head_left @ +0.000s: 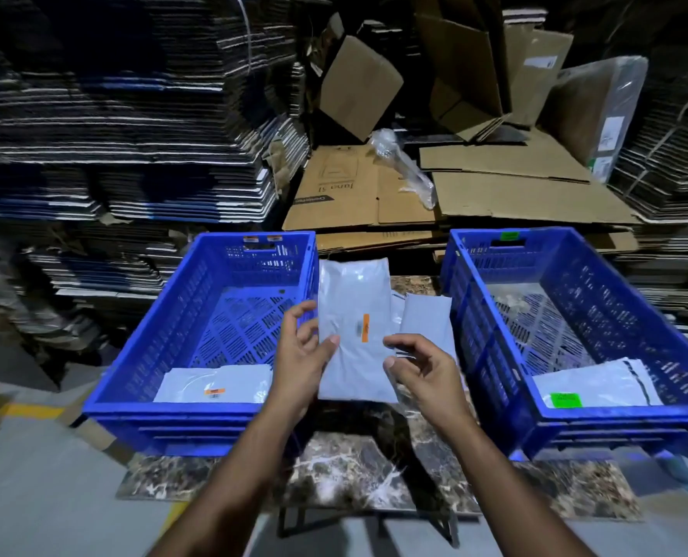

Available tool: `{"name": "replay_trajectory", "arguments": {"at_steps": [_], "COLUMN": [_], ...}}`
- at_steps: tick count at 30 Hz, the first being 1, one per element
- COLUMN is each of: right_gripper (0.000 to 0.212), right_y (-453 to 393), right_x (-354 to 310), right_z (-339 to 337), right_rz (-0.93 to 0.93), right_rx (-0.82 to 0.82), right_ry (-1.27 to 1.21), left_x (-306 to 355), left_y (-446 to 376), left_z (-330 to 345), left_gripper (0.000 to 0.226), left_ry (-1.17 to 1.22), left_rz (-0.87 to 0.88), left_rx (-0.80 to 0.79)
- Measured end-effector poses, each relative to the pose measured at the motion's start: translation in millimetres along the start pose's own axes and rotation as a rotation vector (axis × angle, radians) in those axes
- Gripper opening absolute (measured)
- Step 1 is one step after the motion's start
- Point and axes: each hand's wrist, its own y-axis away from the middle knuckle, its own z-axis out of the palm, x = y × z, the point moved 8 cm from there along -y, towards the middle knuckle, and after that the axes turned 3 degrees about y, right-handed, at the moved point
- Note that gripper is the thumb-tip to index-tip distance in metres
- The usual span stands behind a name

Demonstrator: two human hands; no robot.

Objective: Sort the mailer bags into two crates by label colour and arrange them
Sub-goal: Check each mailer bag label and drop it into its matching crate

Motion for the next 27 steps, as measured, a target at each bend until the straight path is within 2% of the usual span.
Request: {"name": "replay_trajectory", "arguments": {"at_steps": [3,6,10,16,19,21,24,27], "right_gripper": [0.022,0.022,0.03,0.049,0.049,0.05,0.054,0.054], "right_y": [-7.9,-12.1,-7.5,-2.3,-2.5,-4.5,-7.9,-11.9], "right_x": [9.4,27.6,41.3,59.9,66.9,69.4,73.3,75.3], "right_z": [23.3,52.5,101.2,152.3,158.1,157.0,155.2,154.0], "right_rz": [0.04,0.079,0.06,0.132,0.139,0.155,0.168,0.182], "right_rx": [-0.025,-0.067,-0.179,-0.296,-0.318,-0.308,-0.312,-0.309], "right_ry": [-0.048,0.131,0.238,0.363,0.39,0.381,0.369,0.327], "left_x": [41.3,76.0,83.8,10.2,-36.3,-43.4,-50.0,-59.0], "left_y": [-30.3,-58.2,-88.3,-116.5,-111.0,-94.4,-83.9,-83.1], "left_z": [-42.5,-89.1,-143.7,-205.7,-221.6,-214.0,-208.7,-213.9], "left_gripper": [0.038,0.038,0.035,0.027,0.043,0.048,0.041,0.046], "left_ry": [-0.211,-0.569,-0.91,-1.041,-1.052,-1.033,-1.161,-1.114], "left_rz": [0.097,0.204,0.22,-0.055,-0.259,-0.392,-0.43,-0.452], "left_rx": [0.009,-0.048,-0.1,-0.267,-0.373,-0.407,-0.446,-0.379]}}
